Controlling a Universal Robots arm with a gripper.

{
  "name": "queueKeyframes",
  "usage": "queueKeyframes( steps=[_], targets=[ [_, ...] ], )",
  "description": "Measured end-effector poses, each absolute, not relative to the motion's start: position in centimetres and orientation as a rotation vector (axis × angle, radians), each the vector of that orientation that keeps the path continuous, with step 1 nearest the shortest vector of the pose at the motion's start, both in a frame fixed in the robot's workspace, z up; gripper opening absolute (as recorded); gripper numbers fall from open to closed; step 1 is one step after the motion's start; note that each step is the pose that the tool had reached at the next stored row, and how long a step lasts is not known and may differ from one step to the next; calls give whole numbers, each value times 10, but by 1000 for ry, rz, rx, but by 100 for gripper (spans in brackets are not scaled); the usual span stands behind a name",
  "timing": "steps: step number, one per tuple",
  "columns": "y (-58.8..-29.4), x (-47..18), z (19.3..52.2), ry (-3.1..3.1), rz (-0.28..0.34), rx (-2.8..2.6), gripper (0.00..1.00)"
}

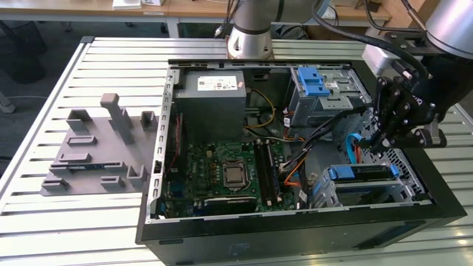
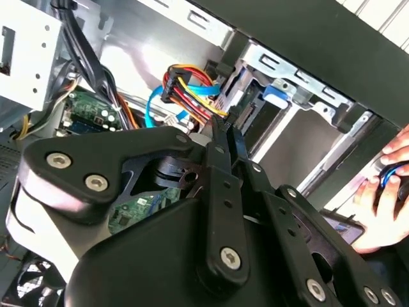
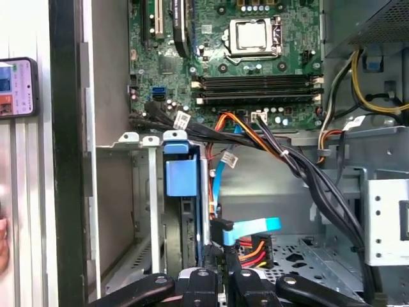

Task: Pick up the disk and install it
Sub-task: 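Insert the first disk wire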

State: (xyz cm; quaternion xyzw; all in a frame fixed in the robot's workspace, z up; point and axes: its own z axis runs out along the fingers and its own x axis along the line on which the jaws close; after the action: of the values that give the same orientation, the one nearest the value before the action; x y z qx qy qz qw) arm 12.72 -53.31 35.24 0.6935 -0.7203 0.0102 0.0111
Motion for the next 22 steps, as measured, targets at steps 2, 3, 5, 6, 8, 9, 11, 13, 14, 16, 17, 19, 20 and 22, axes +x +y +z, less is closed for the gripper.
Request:
queueKeyframes(
  steps=[2, 3, 5, 6, 8, 9, 11, 13, 14, 16, 17, 19, 20, 22],
  targets=[
    [-538, 127, 350, -2248, 31, 2163, 16],
    [-541, 127, 349, -2248, 31, 2162, 16],
    [-543, 127, 346, -2248, 31, 2162, 16],
    [-543, 127, 346, -2248, 31, 2162, 16],
    [-543, 127, 346, -2248, 31, 2162, 16],
    [-543, 127, 346, -2248, 31, 2162, 16],
    [-543, 127, 345, -2248, 31, 2162, 16],
    [-545, 127, 344, -2249, 31, 2161, 16],
    [-545, 127, 343, -2249, 31, 2161, 16],
    [-545, 128, 342, -2252, 30, 2157, 16],
    [-545, 129, 342, -2255, 30, 2153, 16],
    [-545, 128, 342, -2259, 29, 2149, 16],
    [-546, 129, 342, -2259, 29, 2149, 16],
    [-549, 129, 341, -2257, 27, 2148, 16]
  ],
)
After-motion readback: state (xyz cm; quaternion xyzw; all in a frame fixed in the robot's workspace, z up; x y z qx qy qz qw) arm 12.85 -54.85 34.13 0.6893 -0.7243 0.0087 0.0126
